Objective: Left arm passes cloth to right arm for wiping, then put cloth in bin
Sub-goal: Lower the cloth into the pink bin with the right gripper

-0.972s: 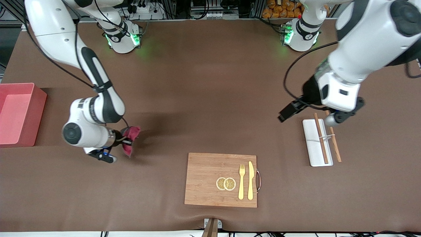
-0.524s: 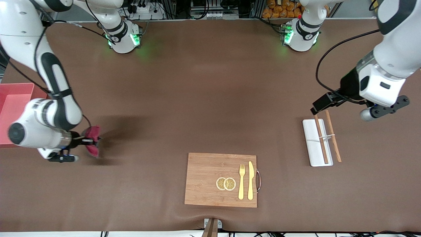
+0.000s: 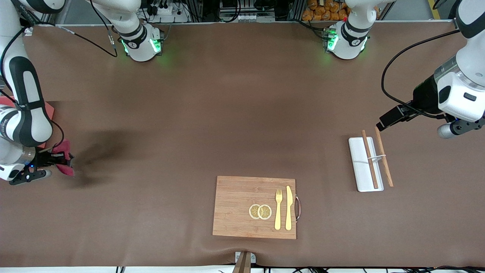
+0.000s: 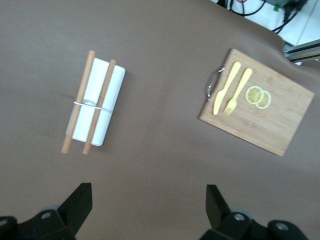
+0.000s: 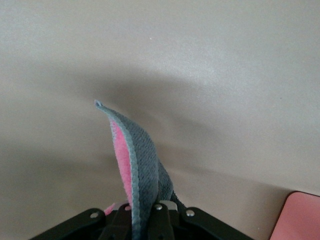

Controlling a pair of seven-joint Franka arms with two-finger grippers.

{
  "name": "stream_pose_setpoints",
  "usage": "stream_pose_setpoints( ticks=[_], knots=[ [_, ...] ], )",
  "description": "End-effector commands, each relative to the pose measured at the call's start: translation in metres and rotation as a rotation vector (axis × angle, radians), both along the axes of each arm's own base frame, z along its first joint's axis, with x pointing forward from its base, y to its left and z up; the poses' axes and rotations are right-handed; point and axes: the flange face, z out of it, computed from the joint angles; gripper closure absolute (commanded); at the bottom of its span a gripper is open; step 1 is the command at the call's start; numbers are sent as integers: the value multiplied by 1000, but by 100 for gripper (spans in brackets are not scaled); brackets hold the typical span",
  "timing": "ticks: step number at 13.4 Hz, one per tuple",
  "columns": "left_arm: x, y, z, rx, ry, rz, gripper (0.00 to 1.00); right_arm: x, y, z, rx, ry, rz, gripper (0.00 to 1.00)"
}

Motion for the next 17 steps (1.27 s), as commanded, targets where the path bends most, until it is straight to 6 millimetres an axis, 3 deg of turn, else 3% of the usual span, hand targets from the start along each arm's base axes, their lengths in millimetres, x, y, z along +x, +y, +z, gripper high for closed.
stream_pose_setpoints(
  ticks=[1, 3, 4, 7, 9, 11, 13, 15, 17],
  knots=[
    [-10, 2, 11, 41, 12, -25, 0, 7, 27, -12, -9, 11, 20, 100],
    [-18, -2, 24, 54, -14, -45, 0, 9, 62, -27, -14, 24, -56, 100],
    [-20, -1, 25, 64, -20, -74, 0, 13, 90, -32, -23, 18, -96, 100],
    [-31, 26, 31, 104, -21, -230, 0, 19, 172, -38, -47, 38, -214, 100],
    [-40, 37, 33, 113, -8, -230, 0, 17, 227, -43, -61, 42, -290, 100],
    [-45, 43, 35, 117, -10, -219, 0, 11, 277, -34, -66, 80, -386, 100],
    [-48, 43, 38, 119, -13, -217, 0, 2, 340, -17, -33, 103, -490, 100],
    [-49, 44, 38, 119, -13, -214, 0, -11, 422, -9, -34, 92, -590, 100],
    [-53, 43, 38, 122, -11, -216, 0, -21, 477, -3, -37, 74, -664, 100]
  ],
)
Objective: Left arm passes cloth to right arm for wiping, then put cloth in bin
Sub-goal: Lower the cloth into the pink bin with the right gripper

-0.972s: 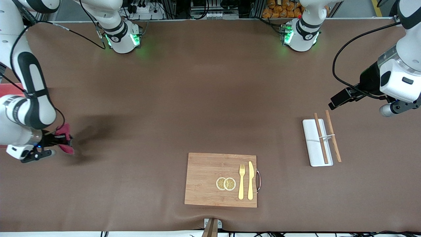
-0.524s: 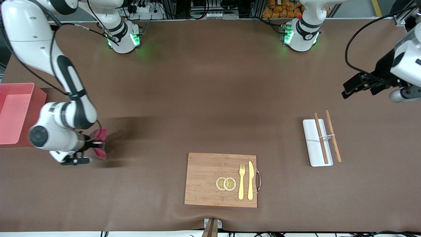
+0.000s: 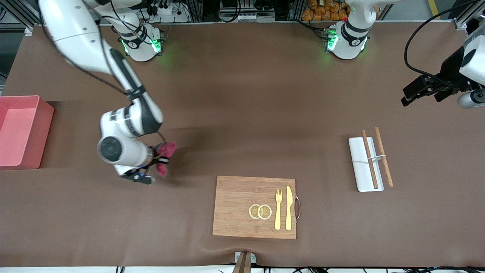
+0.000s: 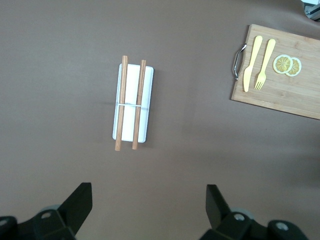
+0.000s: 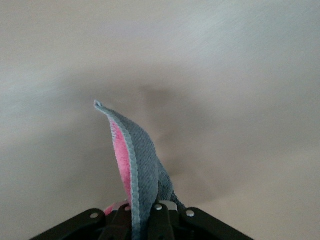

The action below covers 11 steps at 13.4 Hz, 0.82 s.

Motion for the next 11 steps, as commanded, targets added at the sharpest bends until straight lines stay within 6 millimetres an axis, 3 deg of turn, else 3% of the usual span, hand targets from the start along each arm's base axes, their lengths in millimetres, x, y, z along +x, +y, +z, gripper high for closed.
stream_pose_setpoints(
  ticks=[1, 2, 3, 6, 8, 11],
  knots=[
    [-14, 4, 3, 31, -3, -4, 0, -12, 64, 15, 0, -14, -101, 100],
    [-15, 5, 2, 46, 0, -4, 0, -16, 81, 20, 4, -22, -110, 100],
    [-16, 3, 2, 61, -4, -9, 0, -16, 86, 25, 5, -29, -111, 100],
    [-18, 4, -6, 97, 12, -27, 0, -7, 66, 37, 0, -45, -112, 100],
    [-22, 3, -10, 100, 21, -25, 0, 5, 39, 60, 14, -71, -116, 100],
    [-23, 4, -10, 101, 22, -30, 0, 29, -39, 93, 24, -15, -10, 100]
  ],
)
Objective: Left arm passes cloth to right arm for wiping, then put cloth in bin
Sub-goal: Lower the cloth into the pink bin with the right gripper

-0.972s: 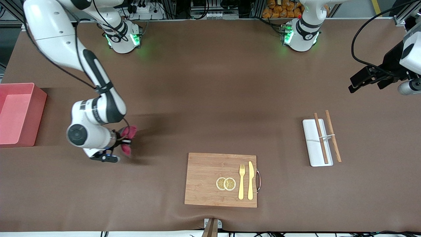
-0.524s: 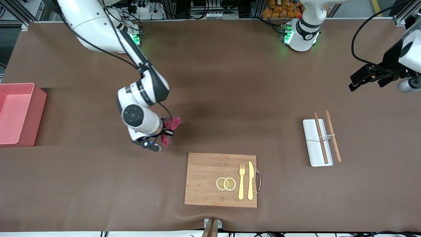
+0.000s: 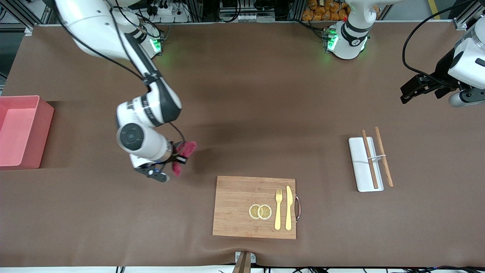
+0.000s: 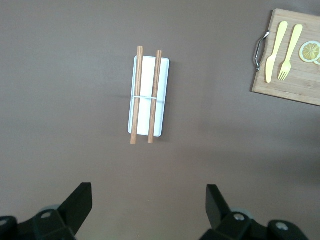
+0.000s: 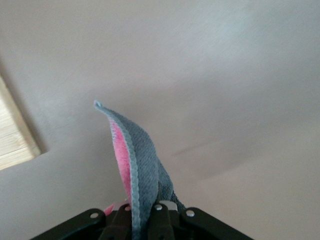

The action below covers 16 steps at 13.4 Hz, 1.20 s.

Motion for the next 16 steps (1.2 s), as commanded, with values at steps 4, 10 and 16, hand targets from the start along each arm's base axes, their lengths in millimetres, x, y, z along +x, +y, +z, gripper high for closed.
stream_pose_setpoints(
  ticks=[4, 10, 16],
  knots=[
    [-17, 4, 4, 32, 2, -19, 0, 17, -94, 74, 27, -10, 98, 100],
    [-17, 24, 6, 31, 1, -20, 0, 12, -253, 118, 59, -21, 330, 100],
    [-11, 22, 0, 28, 4, -15, 0, -15, -435, 131, 2, -40, 533, 100]
  ],
)
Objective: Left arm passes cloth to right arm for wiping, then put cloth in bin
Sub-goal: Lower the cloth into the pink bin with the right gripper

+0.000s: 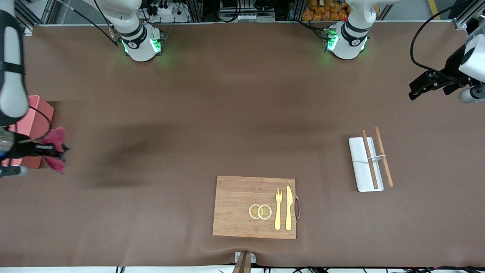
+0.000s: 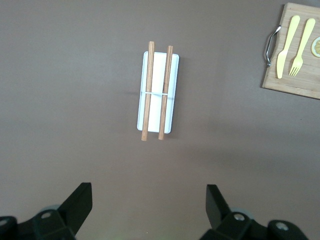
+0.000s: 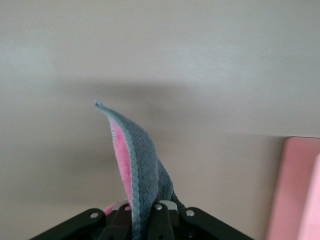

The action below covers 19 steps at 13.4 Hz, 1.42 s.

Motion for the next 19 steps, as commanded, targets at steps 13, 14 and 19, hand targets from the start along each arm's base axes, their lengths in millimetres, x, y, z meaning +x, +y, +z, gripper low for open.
stream_pose_setpoints(
  ticks=[13, 14, 19],
  knots=[
    [2, 2, -2, 14, -11, -1, 0, -100, -289, -111, -76, -15, 390, 100],
    [2, 2, -2, 15, -11, -1, 0, -101, -290, -128, -54, -6, 373, 79],
    [4, -1, -4, 15, -16, -4, 0, -115, -301, -145, 20, -42, 305, 0]
  ],
)
